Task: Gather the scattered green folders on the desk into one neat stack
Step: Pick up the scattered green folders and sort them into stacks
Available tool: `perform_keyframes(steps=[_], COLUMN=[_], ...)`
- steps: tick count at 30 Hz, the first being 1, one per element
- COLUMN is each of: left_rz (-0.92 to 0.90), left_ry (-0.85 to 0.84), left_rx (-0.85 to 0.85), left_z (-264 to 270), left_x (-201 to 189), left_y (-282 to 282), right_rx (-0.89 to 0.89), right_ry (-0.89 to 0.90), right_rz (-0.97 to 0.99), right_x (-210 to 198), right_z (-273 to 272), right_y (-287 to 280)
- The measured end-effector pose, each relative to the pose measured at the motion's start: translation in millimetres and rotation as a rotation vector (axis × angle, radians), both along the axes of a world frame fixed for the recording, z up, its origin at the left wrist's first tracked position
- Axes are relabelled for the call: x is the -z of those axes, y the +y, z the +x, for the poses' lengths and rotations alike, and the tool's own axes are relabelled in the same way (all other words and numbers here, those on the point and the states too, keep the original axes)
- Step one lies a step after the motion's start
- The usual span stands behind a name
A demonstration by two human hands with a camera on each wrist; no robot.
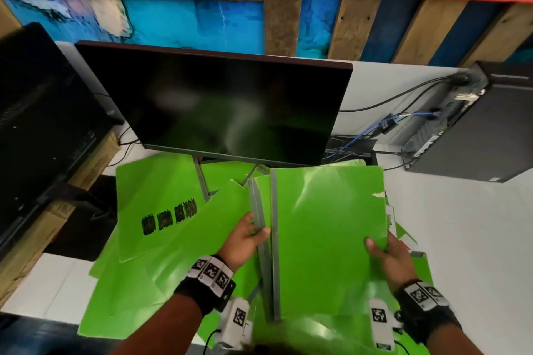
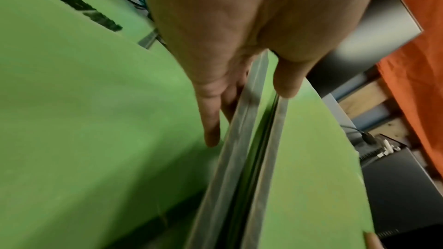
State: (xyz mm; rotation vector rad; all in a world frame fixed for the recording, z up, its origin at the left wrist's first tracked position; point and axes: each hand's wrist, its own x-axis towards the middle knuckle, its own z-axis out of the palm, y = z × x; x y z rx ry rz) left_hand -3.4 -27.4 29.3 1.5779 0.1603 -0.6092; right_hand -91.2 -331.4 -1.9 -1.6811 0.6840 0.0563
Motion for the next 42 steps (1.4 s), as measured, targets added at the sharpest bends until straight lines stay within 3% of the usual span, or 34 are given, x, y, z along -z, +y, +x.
perform_keyframes(steps=[3,7,14,16,18,19,22,29,31,37,42], left_rz=[0.049,0.135,0.127,0.433,0.869,0.998,1.081,1.011,0.953,0.548,0.166], left_ry=[-0.045,-0.071,-0.136,-0.223,-0.307,-0.327,-0.330,-0.304,-0.356,-0.497,-0.567], left_rx=[0.044,0.041,0.076,0.221,0.479,0.593,0.716,0.846,0.810,0.575,0.507], left_z=[-3.5,3.3,5.7,4.4,-3.6,-11.0,-30.4,-23.8,-26.7,-33.3,-41.9], left_x=[-1.7,-0.4,7.0,24.6,46.7,51.5,56.4,25.1,8.6,-73.1,-143.8], left_y=[-11.3,-15.3,-11.0,3.3,11.7,11.3,4.1,-0.6,-1.9,-14.7,-12.7], right_rx=[-0.138,-0.171,0.172,0.304,0.389,0.412,0.462,0.537,0.535,0.511,0.554], right_ry=[0.036,0.089,-0.022,-0.049,-0.078,-0.074,-0.069,-0.034,-0.016,-0.015,-0.134], right_rz=[0.032,0.104,0.142,0.161,0.173,0.163,0.151,0.259,0.304,0.428,0.622], right_x=[-3.2,-4.8,4.6,9.6,13.6,12.0,6.6,10.2,11.7,10.5,7.1], right_z=[-4.3,-7.7,-13.3,-16.7,-20.2,-21.2,-26.3,-45.8,-48.6,-41.3,-25.2], right_y=[11.5,19.8,16.4,5.2,-6.8,-11.4,-24.7,-29.1,-21.8,20.9,32.8])
